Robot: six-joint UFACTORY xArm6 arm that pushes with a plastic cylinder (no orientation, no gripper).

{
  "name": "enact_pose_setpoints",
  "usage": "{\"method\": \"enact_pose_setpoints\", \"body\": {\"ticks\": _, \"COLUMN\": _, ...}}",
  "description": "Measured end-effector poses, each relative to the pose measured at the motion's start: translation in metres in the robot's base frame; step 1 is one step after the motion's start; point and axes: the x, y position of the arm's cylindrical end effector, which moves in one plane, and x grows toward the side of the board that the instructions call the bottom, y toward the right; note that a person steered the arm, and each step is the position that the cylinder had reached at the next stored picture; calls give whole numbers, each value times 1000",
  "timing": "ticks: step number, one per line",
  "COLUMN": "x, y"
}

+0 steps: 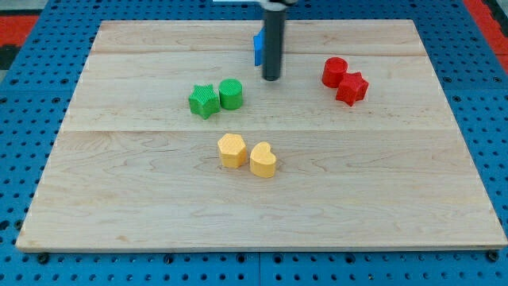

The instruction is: Separate the blue blocks

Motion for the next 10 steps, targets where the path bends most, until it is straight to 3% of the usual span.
{"method": "enact_pose_setpoints", "body": {"ticks": 1, "x": -9, "y": -51}}
{"method": "enact_pose_setpoints", "body": {"ticks": 3, "x": -52, "y": -18}}
{"method": "enact_pose_setpoints", "body": {"ticks": 7, "x": -63, "y": 57}}
{"method": "enact_pose_setpoints", "body": {"ticks": 10, "x": -100, "y": 30}}
